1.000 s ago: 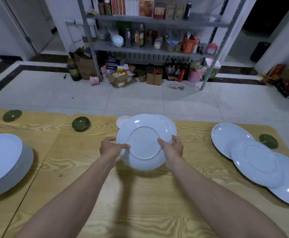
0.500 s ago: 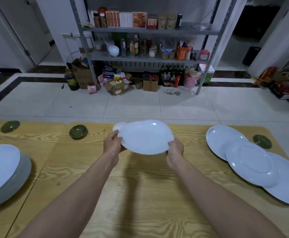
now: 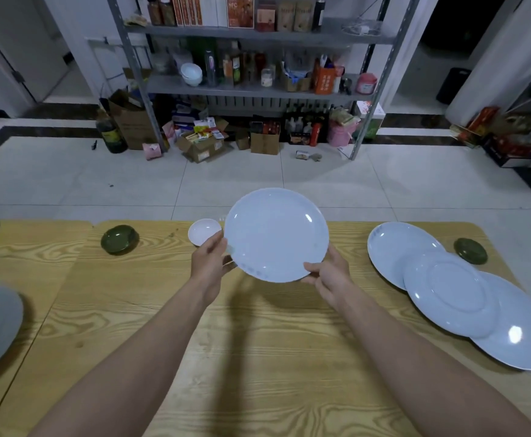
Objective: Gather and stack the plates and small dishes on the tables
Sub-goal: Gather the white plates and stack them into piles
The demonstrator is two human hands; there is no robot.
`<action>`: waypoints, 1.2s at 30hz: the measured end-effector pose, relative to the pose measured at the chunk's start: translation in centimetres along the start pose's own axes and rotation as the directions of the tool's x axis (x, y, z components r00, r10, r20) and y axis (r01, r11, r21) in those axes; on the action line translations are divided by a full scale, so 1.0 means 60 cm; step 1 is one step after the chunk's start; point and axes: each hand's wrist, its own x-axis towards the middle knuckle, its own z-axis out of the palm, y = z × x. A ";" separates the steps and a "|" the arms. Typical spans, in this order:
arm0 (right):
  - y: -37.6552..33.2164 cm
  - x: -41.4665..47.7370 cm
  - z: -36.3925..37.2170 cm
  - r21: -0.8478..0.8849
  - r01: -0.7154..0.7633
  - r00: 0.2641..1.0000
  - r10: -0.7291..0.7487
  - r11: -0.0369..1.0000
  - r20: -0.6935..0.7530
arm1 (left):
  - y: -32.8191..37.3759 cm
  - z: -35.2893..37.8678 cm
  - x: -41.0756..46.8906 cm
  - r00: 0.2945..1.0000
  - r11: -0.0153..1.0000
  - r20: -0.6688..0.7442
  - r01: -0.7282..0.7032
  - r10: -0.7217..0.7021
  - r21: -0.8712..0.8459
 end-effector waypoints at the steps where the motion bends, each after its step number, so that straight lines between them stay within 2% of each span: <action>1: -0.002 0.009 -0.004 0.049 0.004 0.999 -0.002 0.999 -0.042 | -0.005 0.009 0.006 1.000 0.999 -0.012 0.027 -0.027 -0.018; 4: -0.014 0.036 -0.020 0.195 0.025 0.988 0.005 0.980 -0.154 | -0.032 0.021 0.034 0.993 0.993 -0.066 0.102 -0.098 0.056; 8: -0.023 0.080 -0.051 0.253 0.029 0.980 0.022 0.967 -0.197 | -0.065 0.036 0.067 0.980 0.972 -0.115 0.179 -0.163 0.153; 13: -0.016 0.128 -0.077 0.218 -0.001 0.971 0.053 0.976 -0.232 | -0.097 0.057 0.113 0.968 0.954 -0.158 0.225 -0.195 0.199; 22: 0.023 0.144 -0.142 0.176 -0.073 0.968 0.112 0.982 -0.226 | -0.131 0.067 0.165 0.958 0.911 -0.270 0.193 -0.095 0.365; 29: 0.063 0.117 -0.236 0.106 -0.143 0.959 0.164 0.984 -0.232 | -0.133 0.076 0.173 0.954 0.889 -0.293 0.191 -0.067 0.416; 36: 0.077 0.093 -0.258 0.094 -0.179 0.953 0.197 0.979 -0.231 | -0.137 0.074 0.164 0.961 0.892 -0.266 0.186 -0.078 0.411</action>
